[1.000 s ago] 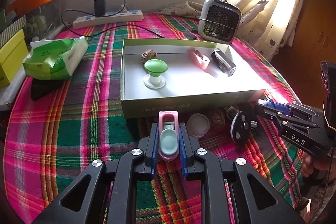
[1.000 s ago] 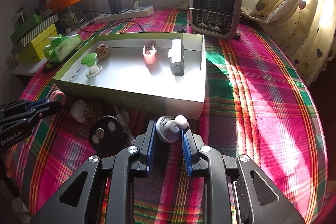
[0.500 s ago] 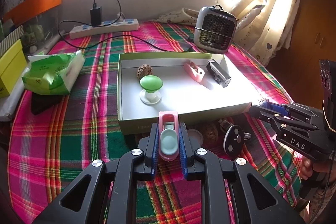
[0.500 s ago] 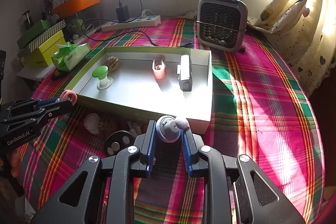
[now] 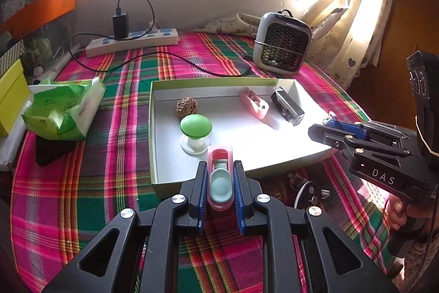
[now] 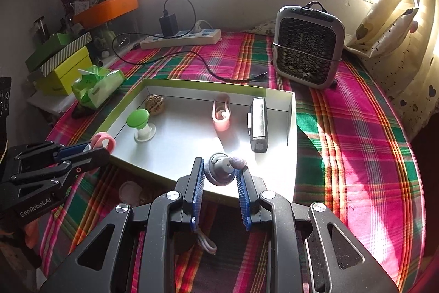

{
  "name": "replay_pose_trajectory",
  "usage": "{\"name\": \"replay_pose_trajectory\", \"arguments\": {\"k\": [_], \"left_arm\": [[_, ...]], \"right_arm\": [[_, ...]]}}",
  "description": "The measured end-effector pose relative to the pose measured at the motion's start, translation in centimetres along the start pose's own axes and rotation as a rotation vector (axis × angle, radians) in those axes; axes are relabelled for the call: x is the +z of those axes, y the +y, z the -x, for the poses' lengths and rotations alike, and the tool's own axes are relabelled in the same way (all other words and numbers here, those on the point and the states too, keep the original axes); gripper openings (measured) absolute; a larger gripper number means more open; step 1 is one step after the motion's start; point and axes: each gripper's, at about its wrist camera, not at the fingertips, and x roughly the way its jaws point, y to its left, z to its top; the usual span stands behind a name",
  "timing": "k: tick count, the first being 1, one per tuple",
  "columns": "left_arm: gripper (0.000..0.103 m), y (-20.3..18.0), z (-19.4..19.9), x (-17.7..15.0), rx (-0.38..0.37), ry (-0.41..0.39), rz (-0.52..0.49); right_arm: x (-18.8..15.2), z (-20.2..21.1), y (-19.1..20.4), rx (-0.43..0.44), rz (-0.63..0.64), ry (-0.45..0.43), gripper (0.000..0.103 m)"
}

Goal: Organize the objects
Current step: 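Carry the pink-and-teal case with left gripper while right gripper carries the white knob object into the box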

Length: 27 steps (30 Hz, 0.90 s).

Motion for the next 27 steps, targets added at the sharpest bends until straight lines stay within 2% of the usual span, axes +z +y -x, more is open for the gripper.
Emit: {"name": "replay_pose_trajectory", "arguments": {"k": [27], "left_arm": [[0.016,1.7,-3.8,1.2,0.005,0.045,0.041]], "right_arm": [[5.4,-6.7,1.5,0.061,0.045,0.062,0.024]]}}
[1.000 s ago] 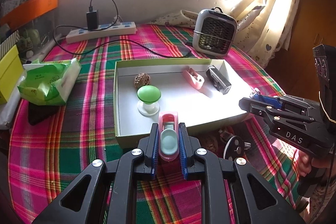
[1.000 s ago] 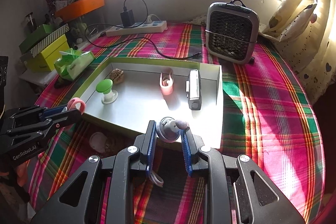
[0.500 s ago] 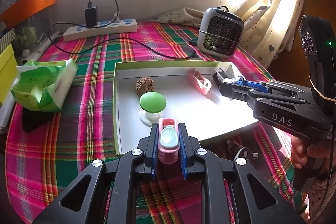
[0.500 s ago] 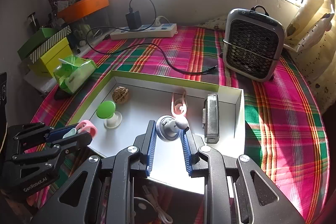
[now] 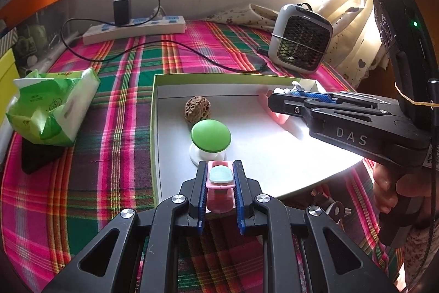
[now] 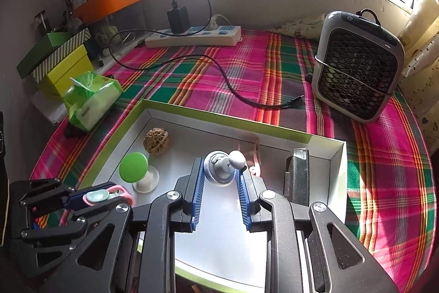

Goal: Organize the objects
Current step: 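Carry the pink-and-teal case with left gripper while right gripper carries the white knob object into the box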

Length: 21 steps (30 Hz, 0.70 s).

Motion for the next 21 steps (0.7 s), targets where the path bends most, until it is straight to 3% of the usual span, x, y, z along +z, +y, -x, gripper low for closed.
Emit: {"name": "replay_pose_trajectory", "arguments": {"k": [21], "left_arm": [[0.016,0.7,-1.0,0.6,-0.006,0.000,0.004]], "right_arm": [[1.5,-3.6,1.3,0.012,0.040,0.060,0.024]]}}
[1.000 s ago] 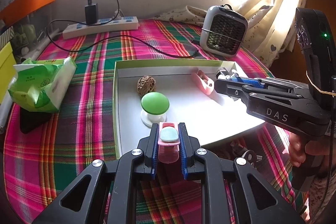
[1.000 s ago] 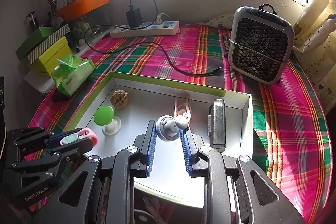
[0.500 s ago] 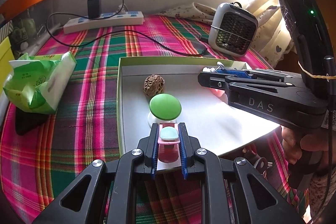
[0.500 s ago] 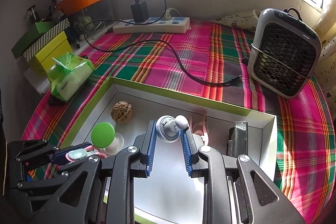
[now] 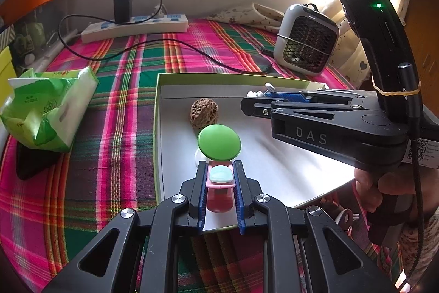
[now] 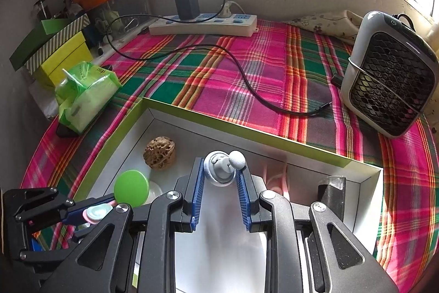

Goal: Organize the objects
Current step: 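Carry the pink-and-teal case with left gripper while right gripper carries the white knob object into the box, then lower the case into the box and open left gripper while right gripper releases the knob object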

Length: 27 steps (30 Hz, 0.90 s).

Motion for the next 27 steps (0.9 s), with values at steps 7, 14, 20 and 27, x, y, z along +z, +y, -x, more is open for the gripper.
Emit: {"name": "replay_pose_trajectory", "arguments": {"k": [7,14,20,27], "left_arm": [[0.016,0.0,0.1,0.2,0.000,0.001,0.001],[0.016,0.0,0.0,0.2,0.009,0.000,-0.006],[0.017,0.0,-0.1,0.2,0.010,0.001,-0.008],[0.020,-0.2,-0.1,0.1,0.011,0.003,-0.011]], "right_arm": [[0.2,-0.9,0.5,-0.004,0.007,0.020,0.024],[0.3,-1.4,0.8,-0.017,0.016,0.042,0.024],[0.3,-1.5,0.8,-0.025,0.015,0.053,0.024],[0.4,-1.5,0.8,-0.035,0.011,0.056,0.025]]}}
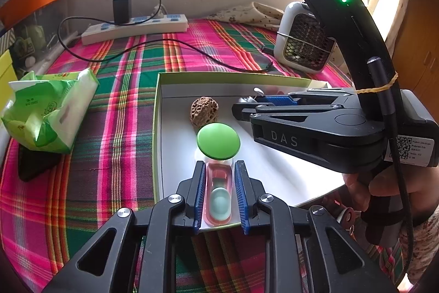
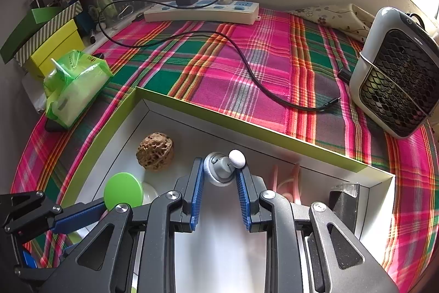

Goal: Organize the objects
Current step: 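Lower the case into the box and open left gripper while right gripper releases the knob object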

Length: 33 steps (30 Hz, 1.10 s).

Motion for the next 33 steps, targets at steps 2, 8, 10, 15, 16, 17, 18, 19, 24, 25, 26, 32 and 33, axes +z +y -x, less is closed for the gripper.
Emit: {"name": "replay_pose_trajectory", "arguments": {"k": [2,8,10,15,16,17,18,19,24,25,26,32,33], "left_arm": [[0.020,-0.1,0.1,0.0,0.001,0.001,0.000],[0.022,-0.2,0.1,-0.1,0.001,0.003,-0.001],[0.023,-0.2,0.1,-0.1,0.002,0.003,-0.001],[0.026,-0.3,0.3,-0.2,0.005,-0.001,-0.002],[0.027,-0.3,0.3,-0.2,0.006,-0.002,-0.001],[0.027,-0.3,0.4,-0.2,0.007,-0.002,0.000],[0.028,-0.3,0.5,-0.2,0.008,-0.003,0.002],[0.028,-0.3,0.6,-0.3,0.010,-0.004,0.004],[0.030,-0.2,1.0,-0.3,0.018,-0.008,0.009],[0.030,-0.2,1.1,-0.4,0.019,-0.008,0.011],[0.030,-0.2,1.2,-0.4,0.022,-0.009,0.010],[0.031,-0.5,1.8,-0.7,0.021,-0.015,0.006],[0.031,-0.6,1.9,-0.7,0.021,-0.016,0.004]], "right_arm": [[0.1,0.0,0.0,-0.001,-0.003,0.000,0.025],[0.0,0.3,-0.3,0.009,-0.024,-0.011,0.041],[-0.1,0.5,-0.3,0.010,-0.026,-0.015,0.043],[-0.2,1.1,-0.5,0.010,-0.038,-0.025,0.044],[-0.3,1.2,-0.5,0.010,-0.039,-0.027,0.044],[-0.3,1.4,-0.5,0.010,-0.040,-0.029,0.044],[-0.4,1.5,-0.6,0.010,-0.043,-0.032,0.044],[-0.4,1.6,-0.6,0.011,-0.046,-0.034,0.045],[-0.7,2.2,-0.6,0.012,-0.054,-0.041,0.047],[-0.7,2.3,-0.6,0.014,-0.056,-0.043,0.047],[-0.8,2.4,-0.6,0.014,-0.057,-0.045,0.047],[-1.3,3.3,-0.7,0.008,-0.070,-0.058,0.047],[-1.4,3.4,-0.7,0.007,-0.072,-0.059,0.047]]}}
